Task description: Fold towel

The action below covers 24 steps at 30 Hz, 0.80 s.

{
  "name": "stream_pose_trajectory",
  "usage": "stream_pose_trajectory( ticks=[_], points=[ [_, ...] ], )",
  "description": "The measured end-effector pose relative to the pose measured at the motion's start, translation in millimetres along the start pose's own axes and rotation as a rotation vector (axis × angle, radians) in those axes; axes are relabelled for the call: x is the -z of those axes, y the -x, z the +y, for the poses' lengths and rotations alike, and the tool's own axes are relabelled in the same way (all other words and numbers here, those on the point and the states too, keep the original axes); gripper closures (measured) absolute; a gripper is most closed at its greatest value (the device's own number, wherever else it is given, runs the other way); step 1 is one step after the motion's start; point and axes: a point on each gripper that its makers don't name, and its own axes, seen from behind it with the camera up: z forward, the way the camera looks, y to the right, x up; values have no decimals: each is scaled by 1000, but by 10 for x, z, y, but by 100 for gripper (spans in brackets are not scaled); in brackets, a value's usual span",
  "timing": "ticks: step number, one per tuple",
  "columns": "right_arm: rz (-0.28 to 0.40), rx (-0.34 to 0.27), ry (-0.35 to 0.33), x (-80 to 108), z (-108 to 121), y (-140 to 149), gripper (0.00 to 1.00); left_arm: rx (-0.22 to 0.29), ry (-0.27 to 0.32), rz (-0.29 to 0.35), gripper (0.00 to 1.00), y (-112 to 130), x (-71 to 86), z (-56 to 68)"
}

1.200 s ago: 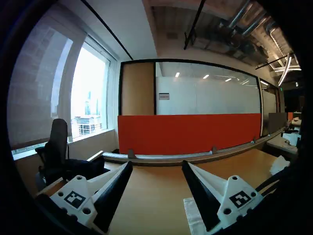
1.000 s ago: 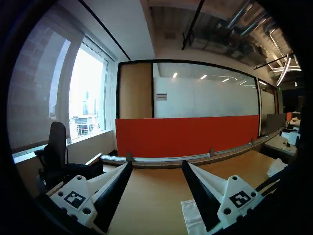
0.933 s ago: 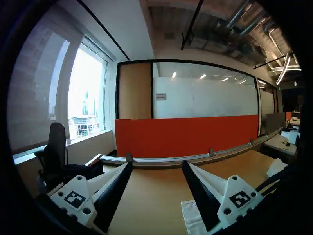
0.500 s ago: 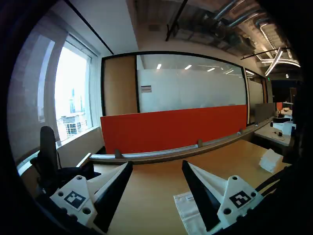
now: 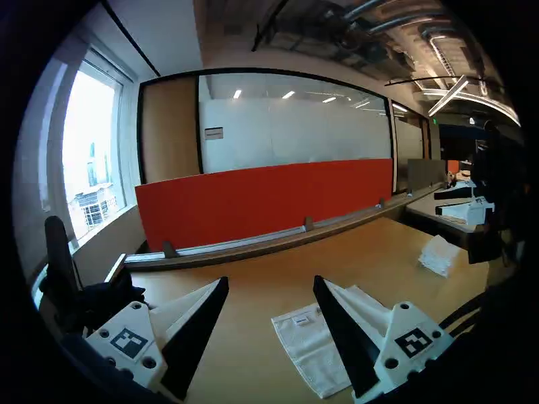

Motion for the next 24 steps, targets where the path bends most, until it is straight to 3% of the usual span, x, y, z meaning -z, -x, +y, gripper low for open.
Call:
stream_pose_trajectory(
  ticks=[14, 24],
  points=[
    [-148, 61, -141, -36, -290, 456, 0, -114, 176, -120, 6, 442, -56, 432],
    [-218, 73, -200, -59, -441, 873, 0, -157, 229, -199, 6, 923, -78, 633]
  ],
)
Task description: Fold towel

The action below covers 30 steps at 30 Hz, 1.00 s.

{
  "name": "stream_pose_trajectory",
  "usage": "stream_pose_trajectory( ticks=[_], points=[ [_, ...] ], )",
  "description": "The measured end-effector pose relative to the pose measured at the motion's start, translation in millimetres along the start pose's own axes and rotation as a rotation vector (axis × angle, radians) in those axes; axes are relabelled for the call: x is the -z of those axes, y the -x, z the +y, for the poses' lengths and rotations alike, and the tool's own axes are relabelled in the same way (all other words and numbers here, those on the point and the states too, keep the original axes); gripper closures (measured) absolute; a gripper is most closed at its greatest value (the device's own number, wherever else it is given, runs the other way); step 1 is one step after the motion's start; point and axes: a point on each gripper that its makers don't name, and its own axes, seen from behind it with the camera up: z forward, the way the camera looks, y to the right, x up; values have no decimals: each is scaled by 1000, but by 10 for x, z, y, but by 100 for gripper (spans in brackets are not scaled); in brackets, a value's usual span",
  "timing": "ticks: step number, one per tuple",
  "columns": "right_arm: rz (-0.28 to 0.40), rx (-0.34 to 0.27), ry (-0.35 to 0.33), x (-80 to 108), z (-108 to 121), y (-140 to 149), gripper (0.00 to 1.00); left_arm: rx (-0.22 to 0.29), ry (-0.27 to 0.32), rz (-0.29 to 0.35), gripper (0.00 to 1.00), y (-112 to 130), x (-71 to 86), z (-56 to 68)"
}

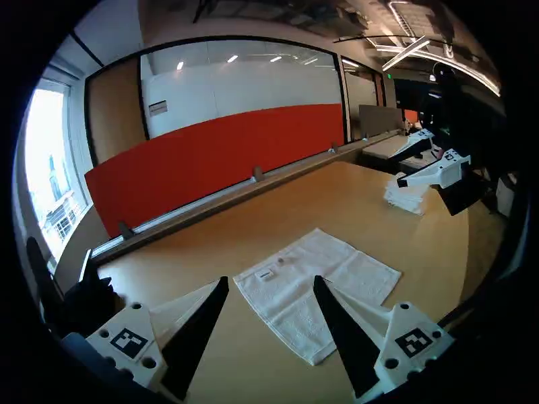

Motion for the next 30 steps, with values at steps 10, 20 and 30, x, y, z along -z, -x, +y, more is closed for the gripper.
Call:
stream_pose_trajectory(
  ticks=[10, 20, 30],
  points=[
    [-59, 7, -29, -163, -114, 411, 0, -9, 46, -78, 7, 459, -161, 200],
    [-135, 21, -59, -344, -272, 897, 0, -13, 78, -158, 7, 935, -329, 312],
    [-222, 34, -97, -487, -459, 1372, 0, -13, 129, -242, 7, 1352, -488, 464]
  ],
)
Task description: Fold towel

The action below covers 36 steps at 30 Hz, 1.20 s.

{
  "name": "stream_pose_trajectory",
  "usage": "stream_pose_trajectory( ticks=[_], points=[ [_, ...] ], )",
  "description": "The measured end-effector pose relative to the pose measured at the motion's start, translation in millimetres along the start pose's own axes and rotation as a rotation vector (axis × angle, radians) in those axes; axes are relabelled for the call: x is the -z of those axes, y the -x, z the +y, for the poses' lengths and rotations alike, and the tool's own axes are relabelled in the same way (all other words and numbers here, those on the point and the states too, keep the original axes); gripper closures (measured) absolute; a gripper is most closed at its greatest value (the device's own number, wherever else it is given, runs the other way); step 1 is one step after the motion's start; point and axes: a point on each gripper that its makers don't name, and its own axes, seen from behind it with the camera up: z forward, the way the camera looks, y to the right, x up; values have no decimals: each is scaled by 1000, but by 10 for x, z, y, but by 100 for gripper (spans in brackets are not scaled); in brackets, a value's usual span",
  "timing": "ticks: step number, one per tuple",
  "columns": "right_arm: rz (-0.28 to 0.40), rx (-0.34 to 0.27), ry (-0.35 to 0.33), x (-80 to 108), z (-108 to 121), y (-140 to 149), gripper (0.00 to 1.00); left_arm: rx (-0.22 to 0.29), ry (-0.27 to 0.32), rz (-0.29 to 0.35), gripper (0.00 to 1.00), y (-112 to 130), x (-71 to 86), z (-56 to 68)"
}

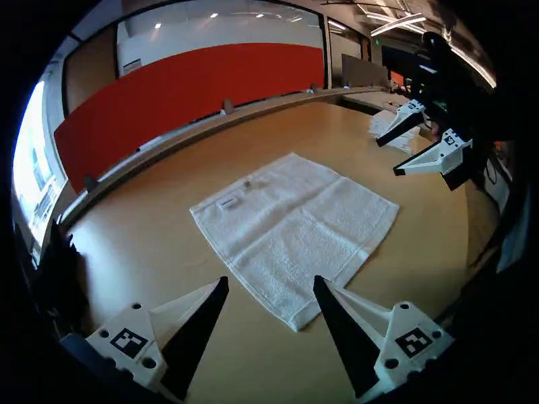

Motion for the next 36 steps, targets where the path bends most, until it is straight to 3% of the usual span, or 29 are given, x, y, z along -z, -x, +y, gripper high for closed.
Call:
stream_pose_trajectory(
  ticks=[18, 24, 36],
  points=[
    [-134, 12, -45, -199, -136, 619, 0, 0, 65, -157, 7, 544, -232, 168],
    [-163, 17, -65, -184, -172, 772, 0, 7, 89, -196, 7, 658, -250, 262],
    [-186, 14, -101, -196, -231, 903, 0, 21, 101, -246, 7, 765, -297, 300]
  ],
)
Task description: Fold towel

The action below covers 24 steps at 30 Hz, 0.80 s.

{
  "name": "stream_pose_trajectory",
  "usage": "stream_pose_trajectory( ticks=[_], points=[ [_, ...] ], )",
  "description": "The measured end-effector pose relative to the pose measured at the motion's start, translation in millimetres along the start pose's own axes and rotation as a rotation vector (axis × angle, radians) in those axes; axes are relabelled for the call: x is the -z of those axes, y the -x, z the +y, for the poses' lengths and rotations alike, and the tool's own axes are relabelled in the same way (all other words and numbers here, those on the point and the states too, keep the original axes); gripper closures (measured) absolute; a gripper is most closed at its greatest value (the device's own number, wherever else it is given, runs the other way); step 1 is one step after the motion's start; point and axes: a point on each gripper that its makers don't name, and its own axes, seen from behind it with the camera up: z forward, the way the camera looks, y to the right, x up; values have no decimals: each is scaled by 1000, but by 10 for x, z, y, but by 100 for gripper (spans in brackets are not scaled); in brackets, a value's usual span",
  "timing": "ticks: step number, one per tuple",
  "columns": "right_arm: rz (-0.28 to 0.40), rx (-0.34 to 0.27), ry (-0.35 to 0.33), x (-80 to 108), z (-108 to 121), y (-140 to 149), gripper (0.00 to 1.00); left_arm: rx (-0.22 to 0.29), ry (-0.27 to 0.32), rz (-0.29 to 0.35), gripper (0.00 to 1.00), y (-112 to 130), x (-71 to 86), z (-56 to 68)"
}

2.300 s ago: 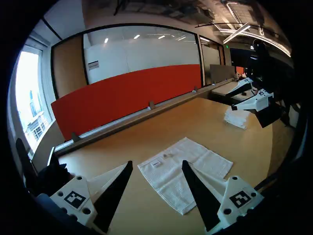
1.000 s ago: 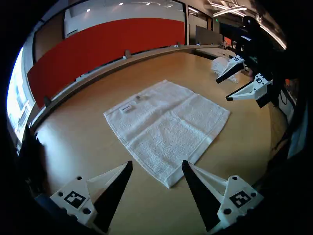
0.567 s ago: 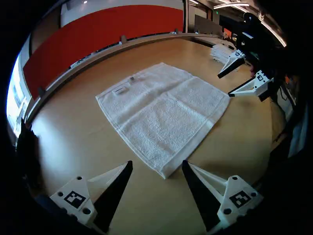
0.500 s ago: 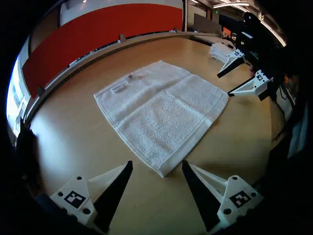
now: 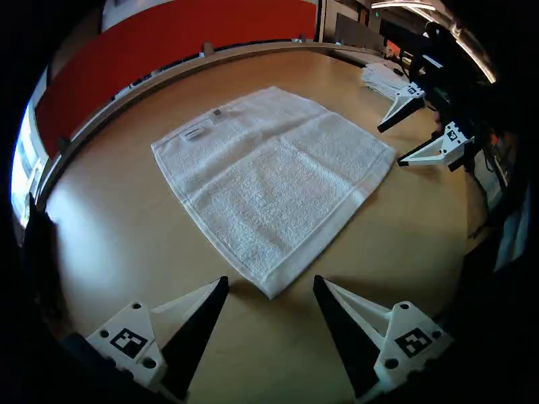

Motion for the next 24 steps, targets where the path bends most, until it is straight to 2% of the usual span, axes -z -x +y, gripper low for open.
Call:
stream_pose_trajectory(
  ticks=[12, 16, 24],
  points=[
    [-4, -7, -24, -27, -28, 64, 11, -4, -7, -9, 8, 2, -4, 7],
    [-4, -3, -29, -34, -40, 62, 19, 4, -13, -12, 12, 3, -8, 5],
    [-3, 7, -40, -47, -83, 50, 36, 18, -22, -11, 26, -6, -11, 28]
  ],
)
